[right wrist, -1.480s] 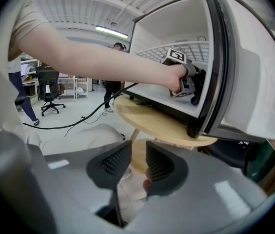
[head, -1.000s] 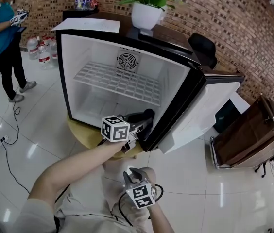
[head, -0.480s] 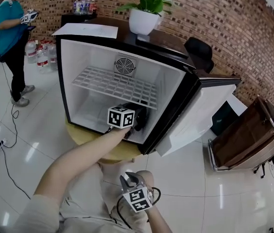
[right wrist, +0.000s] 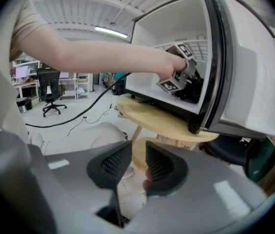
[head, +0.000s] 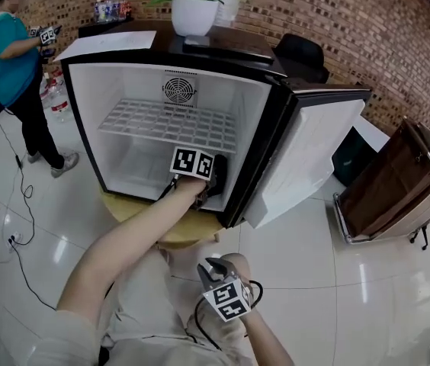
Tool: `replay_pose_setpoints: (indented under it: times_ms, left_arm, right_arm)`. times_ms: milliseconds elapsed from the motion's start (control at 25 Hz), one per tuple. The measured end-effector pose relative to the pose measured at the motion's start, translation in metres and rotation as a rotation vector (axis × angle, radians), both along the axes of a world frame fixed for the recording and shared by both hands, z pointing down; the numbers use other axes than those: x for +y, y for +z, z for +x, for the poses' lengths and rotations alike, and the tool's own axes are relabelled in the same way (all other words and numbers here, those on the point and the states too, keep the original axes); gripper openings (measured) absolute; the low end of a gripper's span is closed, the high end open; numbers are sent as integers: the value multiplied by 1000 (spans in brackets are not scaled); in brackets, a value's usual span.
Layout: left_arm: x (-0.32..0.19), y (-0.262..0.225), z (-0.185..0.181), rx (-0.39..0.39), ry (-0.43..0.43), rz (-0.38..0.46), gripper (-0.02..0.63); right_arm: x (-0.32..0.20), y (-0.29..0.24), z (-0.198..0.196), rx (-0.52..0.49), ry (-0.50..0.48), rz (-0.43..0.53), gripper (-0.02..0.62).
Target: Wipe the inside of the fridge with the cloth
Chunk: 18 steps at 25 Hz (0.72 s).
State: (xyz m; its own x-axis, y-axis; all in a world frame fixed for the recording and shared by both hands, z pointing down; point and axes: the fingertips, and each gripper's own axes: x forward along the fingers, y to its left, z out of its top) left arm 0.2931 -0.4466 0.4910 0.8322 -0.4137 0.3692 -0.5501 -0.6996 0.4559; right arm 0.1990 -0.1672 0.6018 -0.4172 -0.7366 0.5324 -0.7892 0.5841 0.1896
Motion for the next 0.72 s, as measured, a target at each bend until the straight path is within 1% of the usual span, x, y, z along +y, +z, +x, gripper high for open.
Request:
replay_pose_setpoints:
  times_ms: [80, 160, 240, 280, 320, 400, 440, 480, 520, 560, 600, 640, 680, 720]
  left_arm:
    - [29, 3, -4, 13, 63, -60, 78]
    - [59, 4, -10, 17, 122, -97, 78]
    - [93, 2, -15, 45, 199, -133, 78]
    - [114, -1, -19, 80, 254, -156, 91]
    - [136, -7, -24, 135, 314, -180, 91]
    - [179, -30, -37, 294, 420, -203, 91]
    - [196, -44, -46, 377, 456, -188, 92]
    - [210, -60, -56, 450, 480, -152, 92]
    - [221, -76, -67, 516, 497, -98, 92]
    - [230, -90, -77, 575, 513, -37, 92]
    - [240, -103, -87, 629, 532, 18, 94]
    - [250, -112, -96, 677, 553, 58, 94]
    - [260, -118, -103, 717, 573, 80, 94]
    - [268, -121, -107, 746, 586, 93, 94]
  right_arm:
    - [1, -1, 2, 4, 2, -2, 92]
    - [1, -3, 2, 14, 8, 2, 92]
    - [0, -9, 4, 22, 16, 27, 92]
    - [2, -16, 6, 22, 18, 49, 92]
    - [5, -24, 7, 16, 17, 76, 92]
    - [16, -49, 10, -39, 3, 140, 92]
    - [24, -64, 12, -93, -8, 164, 93]
    - [31, -80, 14, -166, -20, 171, 98]
    - [37, -96, 15, -260, -34, 156, 123]
    - [42, -112, 16, -371, -47, 128, 185]
    - [45, -127, 15, -486, -57, 101, 267]
    - [45, -142, 15, -587, -60, 88, 313]
    - [43, -155, 14, -661, -56, 94, 332]
    - [38, -165, 14, -705, -51, 116, 361]
